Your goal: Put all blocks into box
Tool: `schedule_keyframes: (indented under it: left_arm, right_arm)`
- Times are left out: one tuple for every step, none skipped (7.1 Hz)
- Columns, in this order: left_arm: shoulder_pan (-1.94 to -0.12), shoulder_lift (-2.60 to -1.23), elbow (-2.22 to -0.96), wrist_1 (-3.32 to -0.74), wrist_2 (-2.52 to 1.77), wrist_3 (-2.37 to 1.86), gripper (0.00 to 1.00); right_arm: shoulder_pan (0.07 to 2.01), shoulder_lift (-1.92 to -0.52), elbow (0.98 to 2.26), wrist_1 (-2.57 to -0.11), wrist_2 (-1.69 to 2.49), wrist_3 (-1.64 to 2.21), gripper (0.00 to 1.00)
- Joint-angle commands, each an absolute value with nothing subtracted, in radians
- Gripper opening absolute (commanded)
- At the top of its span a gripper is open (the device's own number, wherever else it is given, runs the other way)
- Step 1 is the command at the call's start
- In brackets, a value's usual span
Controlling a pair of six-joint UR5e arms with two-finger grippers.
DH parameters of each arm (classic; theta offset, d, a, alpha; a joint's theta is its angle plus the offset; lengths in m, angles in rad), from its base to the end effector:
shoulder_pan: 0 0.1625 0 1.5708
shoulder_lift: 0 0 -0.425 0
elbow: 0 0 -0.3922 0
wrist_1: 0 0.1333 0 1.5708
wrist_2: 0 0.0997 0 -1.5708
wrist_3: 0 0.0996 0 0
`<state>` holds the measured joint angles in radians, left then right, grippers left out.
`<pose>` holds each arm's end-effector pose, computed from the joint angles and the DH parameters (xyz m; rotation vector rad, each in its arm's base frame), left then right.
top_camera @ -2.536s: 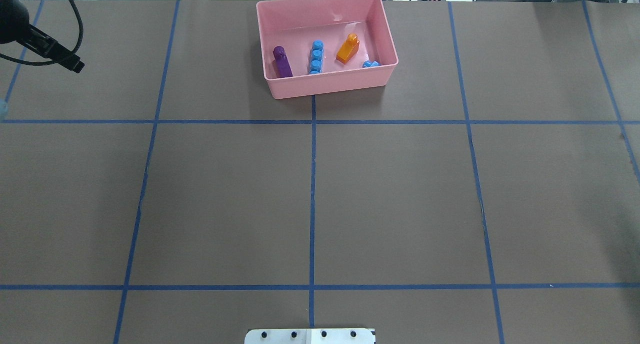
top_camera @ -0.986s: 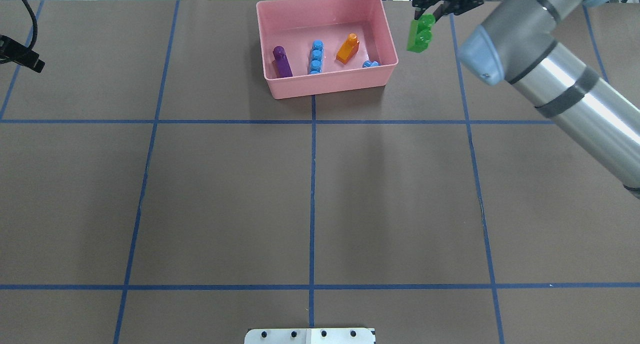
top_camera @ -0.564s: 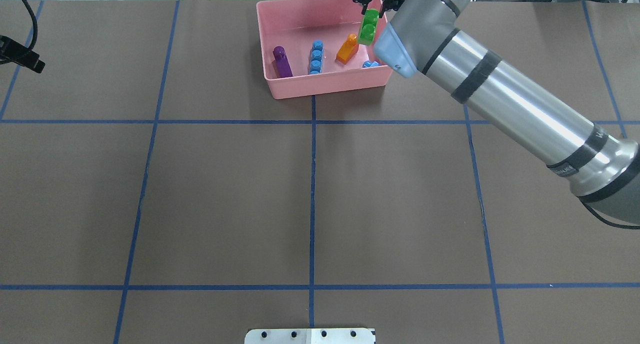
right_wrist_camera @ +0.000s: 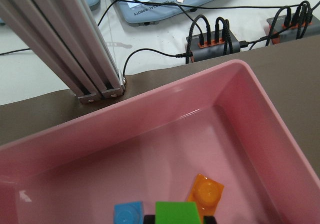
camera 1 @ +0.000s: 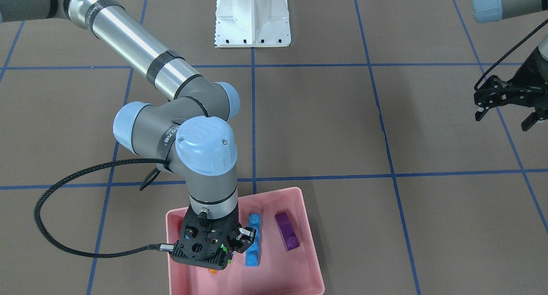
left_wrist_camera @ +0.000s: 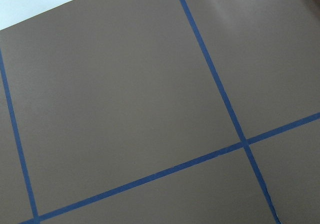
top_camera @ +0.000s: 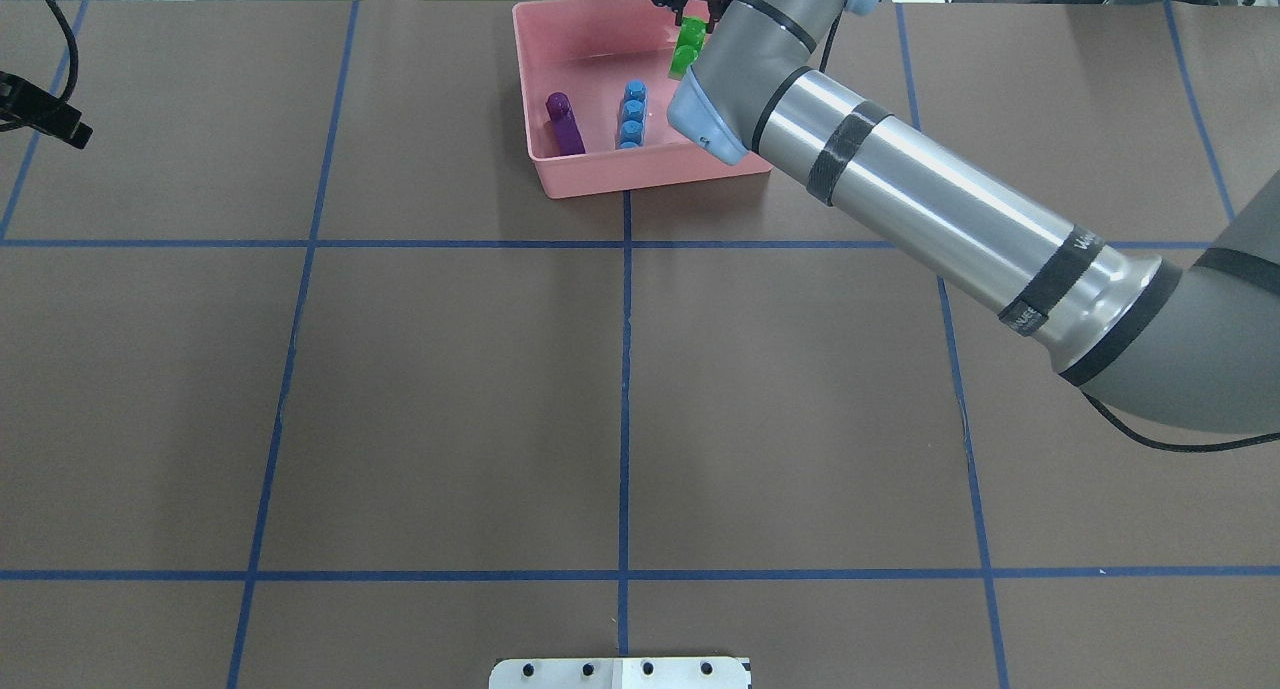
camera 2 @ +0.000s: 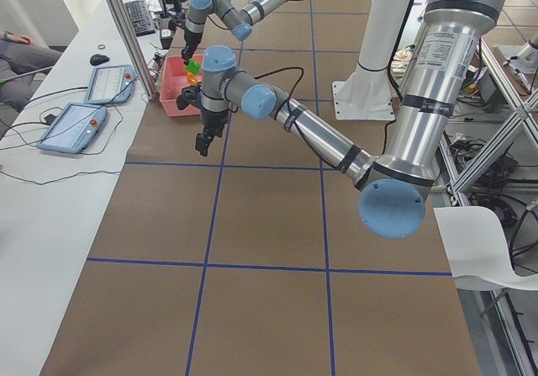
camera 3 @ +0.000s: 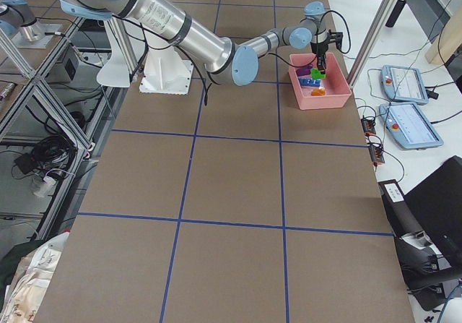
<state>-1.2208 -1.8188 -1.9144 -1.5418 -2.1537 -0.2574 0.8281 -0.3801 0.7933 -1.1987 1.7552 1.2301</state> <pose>0.1178 -0.5516 0.3729 0.3523 0.7059 0.2517 -0.5196 -0.7361 0.1614 0.2881 -0.7544 0.3885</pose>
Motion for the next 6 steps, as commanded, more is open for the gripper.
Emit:
schedule_keyframes:
  left_arm:
    - [-1.218, -1.821, -1.905, -1.543, -2.154, -0.256, 1.00]
    - [-1.218, -1.821, -1.901, -1.543, -2.154, -0.255, 1.00]
    - [-1.218, -1.819, -1.901, -1.543, -2.154, -0.255, 1.00]
    - [-1.218, -1.819, -1.901, -1.543, -2.154, -0.255, 1.00]
    - [-1.219, -1.818, -1.901, -1.543, -2.154, -0.255, 1.00]
    - [-1.220, -1.818, -1.901, -1.543, -2.154, -0.256, 1.00]
  right_arm:
    - [0.787, -0.386, 0.773, -1.196, 1.723, 1.236, 0.15]
    - [0.773, -0.399, 0.773, -1.207, 1.721, 1.229, 0.48]
    - [0.762, -0.408, 0.778, -1.224, 1.717, 1.227, 0.91]
    - [0.761, -0.407, 0.799, -1.274, 1.718, 1.224, 0.98]
    - [0.761, -0.407, 0.820, -1.285, 1.720, 1.215, 0.99]
    - [0.773, -0.407, 0.857, -1.317, 1.730, 1.192, 0.99]
